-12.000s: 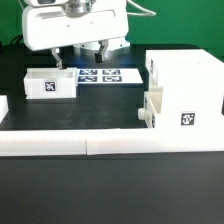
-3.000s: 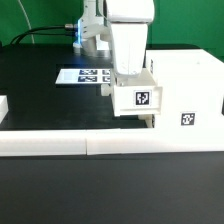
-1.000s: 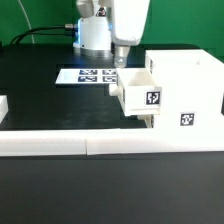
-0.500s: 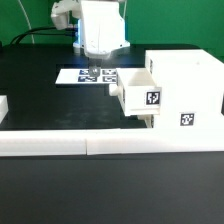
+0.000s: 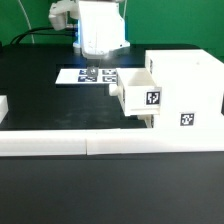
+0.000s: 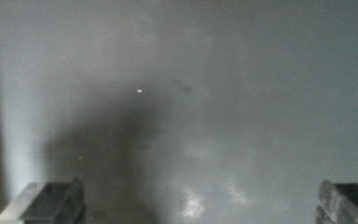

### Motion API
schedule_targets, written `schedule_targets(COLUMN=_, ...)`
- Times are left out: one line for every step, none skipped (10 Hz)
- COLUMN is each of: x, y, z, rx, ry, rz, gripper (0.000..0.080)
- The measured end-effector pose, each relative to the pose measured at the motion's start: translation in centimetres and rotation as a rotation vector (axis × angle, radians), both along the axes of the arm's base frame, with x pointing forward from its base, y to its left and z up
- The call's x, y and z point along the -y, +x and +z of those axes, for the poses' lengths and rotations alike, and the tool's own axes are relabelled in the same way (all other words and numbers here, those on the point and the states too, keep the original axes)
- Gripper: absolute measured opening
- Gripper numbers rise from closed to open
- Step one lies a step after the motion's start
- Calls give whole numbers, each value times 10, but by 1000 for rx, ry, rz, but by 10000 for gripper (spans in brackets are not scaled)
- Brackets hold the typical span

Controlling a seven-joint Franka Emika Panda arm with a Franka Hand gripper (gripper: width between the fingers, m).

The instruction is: Assemble drawer

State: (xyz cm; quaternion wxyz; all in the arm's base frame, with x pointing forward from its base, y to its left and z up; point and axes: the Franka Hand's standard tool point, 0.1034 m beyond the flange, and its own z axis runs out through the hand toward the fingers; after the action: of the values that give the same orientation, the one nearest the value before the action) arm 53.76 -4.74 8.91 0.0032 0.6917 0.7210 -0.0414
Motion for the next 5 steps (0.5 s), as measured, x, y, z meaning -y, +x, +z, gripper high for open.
schedule_targets(x=0, y=0, z=-1, rx=-1, ry=-1, rz=2, gripper=649)
schedule_targets(x=2, y=-1, z=-4, rx=-8, ry=13, rz=28, gripper=649)
schedule_targets(x=7, y=0, z=-6, rx=-9, ry=47, rz=25, gripper=649)
schedule_targets(x=9, y=2, z=-7, rx=-8, ry=76, rz=19, gripper=649)
schedule_targets(x=10, y=4, z=-8, rx=-11, ry=120, rz=17, gripper=649)
